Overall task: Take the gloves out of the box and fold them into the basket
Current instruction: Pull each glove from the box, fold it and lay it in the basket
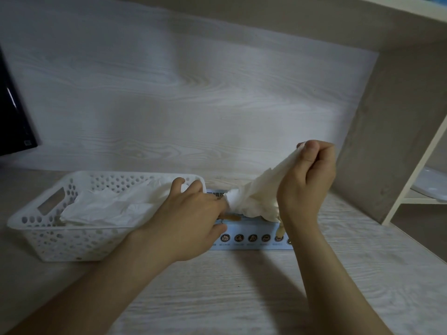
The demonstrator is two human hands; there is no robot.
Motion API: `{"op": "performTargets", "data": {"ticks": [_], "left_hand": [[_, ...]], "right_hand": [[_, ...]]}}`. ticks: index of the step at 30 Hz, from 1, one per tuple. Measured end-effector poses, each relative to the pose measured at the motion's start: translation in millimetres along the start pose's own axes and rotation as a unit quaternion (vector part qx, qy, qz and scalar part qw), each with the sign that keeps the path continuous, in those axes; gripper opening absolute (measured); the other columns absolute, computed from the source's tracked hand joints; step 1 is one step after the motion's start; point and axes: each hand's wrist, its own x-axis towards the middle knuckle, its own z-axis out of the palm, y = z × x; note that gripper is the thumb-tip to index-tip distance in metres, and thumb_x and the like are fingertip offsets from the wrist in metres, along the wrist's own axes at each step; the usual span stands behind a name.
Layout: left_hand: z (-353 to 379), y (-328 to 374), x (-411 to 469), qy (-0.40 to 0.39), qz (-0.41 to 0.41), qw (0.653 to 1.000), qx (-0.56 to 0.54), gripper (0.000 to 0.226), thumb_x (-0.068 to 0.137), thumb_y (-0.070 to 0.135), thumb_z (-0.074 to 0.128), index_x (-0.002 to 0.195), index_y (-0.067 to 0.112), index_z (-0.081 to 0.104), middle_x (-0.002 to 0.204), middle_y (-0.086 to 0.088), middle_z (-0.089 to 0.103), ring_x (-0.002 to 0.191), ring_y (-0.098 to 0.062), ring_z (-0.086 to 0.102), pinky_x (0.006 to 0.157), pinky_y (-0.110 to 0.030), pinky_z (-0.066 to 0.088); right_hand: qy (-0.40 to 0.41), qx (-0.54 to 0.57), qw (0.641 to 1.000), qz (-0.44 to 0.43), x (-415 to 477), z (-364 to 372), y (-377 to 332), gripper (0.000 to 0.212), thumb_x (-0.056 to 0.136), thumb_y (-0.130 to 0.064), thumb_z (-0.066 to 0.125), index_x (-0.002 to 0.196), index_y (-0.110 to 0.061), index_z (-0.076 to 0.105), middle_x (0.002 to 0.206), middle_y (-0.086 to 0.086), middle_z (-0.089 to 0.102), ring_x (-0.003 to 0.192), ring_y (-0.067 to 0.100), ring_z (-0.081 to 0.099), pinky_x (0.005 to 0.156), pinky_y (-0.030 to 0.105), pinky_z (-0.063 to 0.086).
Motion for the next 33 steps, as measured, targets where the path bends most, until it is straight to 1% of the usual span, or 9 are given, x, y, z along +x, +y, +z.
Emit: {"op": "performTargets", "data": {"ticks": [5,8,12,15,19,23,28,31,33], "left_hand": [[3.3,1.9,-0.8,0.022,-0.020,0.999,-0.025,0.030,0.102,0.061,0.039,0.107,0.037,0.055,0.095,0.019,0.061,0.110,-0.013,0.046,0.119,-0.046,0.020],[3.9,2.1,-1.2,0.037,-0.022,0.999,-0.029,0.027,0.101,0.059,0.040,0.109,0.033,0.039,0.087,0.017,0.059,0.104,-0.014,0.048,0.115,-0.045,0.026],[2.2,3.0,-1.3,0.043,-0.023,0.997,-0.053,0.043,0.100,0.056,0.046,0.131,0.034,0.027,0.088,0.015,0.064,0.103,-0.014,0.050,0.115,-0.046,0.028],[2.1,3.4,-1.2,0.031,-0.023,0.998,-0.057,0.069,0.101,0.056,0.045,0.156,0.038,0.009,0.091,0.016,0.061,0.111,-0.015,0.048,0.117,-0.045,0.025],[3.7,1.3,0.4,0.024,-0.026,0.998,-0.052,0.074,0.101,0.060,0.042,0.159,0.030,0.009,0.109,0.017,0.065,0.120,-0.014,0.047,0.120,-0.047,0.024],[3.0,1.4,1.8,0.019,-0.029,0.997,-0.074,0.083,0.099,0.063,0.045,0.161,0.026,0.003,0.113,0.015,0.067,0.126,-0.011,0.046,0.121,-0.046,0.023],[-2.8,4.0,-0.7,0.030,-0.040,0.990,-0.132,0.074,0.099,0.064,0.037,0.160,0.033,0.009,0.108,0.017,0.066,0.125,-0.009,0.042,0.122,-0.047,0.019],[-11.9,3.9,-0.9,0.097,-0.061,0.972,-0.204,0.035,0.092,0.048,0.031,0.117,0.035,0.051,0.087,0.016,0.058,0.111,-0.012,0.043,0.113,-0.044,0.027],[-15.9,0.4,0.3,0.154,-0.087,0.942,-0.285,0.021,0.087,0.041,0.030,0.080,0.030,0.047,0.073,0.010,0.053,0.093,-0.018,0.048,0.090,-0.044,0.037]], "right_hand": [[-0.106,-0.044,0.991,0.070,1.3,-3.9,1.4,0.034,0.108,-0.024,0.046,0.085,-0.007,0.064,0.070,-0.004,0.064,0.061,0.006,0.053,0.058,0.028,0.043],[-0.228,-0.111,0.952,0.173,2.6,-6.5,0.9,0.046,0.097,-0.033,0.047,0.077,-0.001,0.073,0.071,0.006,0.074,0.064,0.017,0.064,0.058,0.031,0.049],[-0.368,-0.246,0.884,0.152,0.6,-7.9,1.6,0.030,0.080,-0.042,0.065,0.103,-0.029,0.078,0.081,-0.010,0.074,0.080,0.009,0.069,0.078,0.038,0.063],[-0.419,-0.274,0.859,0.111,-1.7,-6.9,4.1,0.017,0.080,-0.029,0.067,0.088,-0.029,0.082,0.072,-0.013,0.074,0.073,0.007,0.070,0.072,0.041,0.065],[-0.334,-0.226,0.914,0.034,-1.3,-5.3,6.7,0.018,0.085,-0.026,0.067,0.086,-0.033,0.083,0.084,-0.015,0.074,0.084,0.007,0.068,0.077,0.041,0.061],[-0.141,-0.103,0.984,-0.030,-0.7,-4.7,0.3,0.015,0.095,-0.028,0.065,0.096,-0.034,0.078,0.102,-0.013,0.072,0.099,0.014,0.065,0.087,0.041,0.053],[-0.096,-0.012,0.993,-0.071,-2.7,-2.7,-6.9,0.014,0.102,-0.012,0.065,0.108,-0.018,0.075,0.102,-0.007,0.073,0.095,0.014,0.068,0.079,0.025,0.048],[-0.154,-0.004,0.982,-0.113,-9.2,1.0,-8.8,0.016,0.101,-0.005,0.065,0.109,-0.016,0.075,0.109,-0.002,0.071,0.102,0.013,0.067,0.084,0.027,0.051],[-0.187,0.007,0.974,-0.129,-14.0,4.5,-11.8,0.017,0.099,-0.002,0.067,0.107,-0.013,0.075,0.110,0.003,0.068,0.105,0.012,0.065,0.087,0.024,0.049]]}}
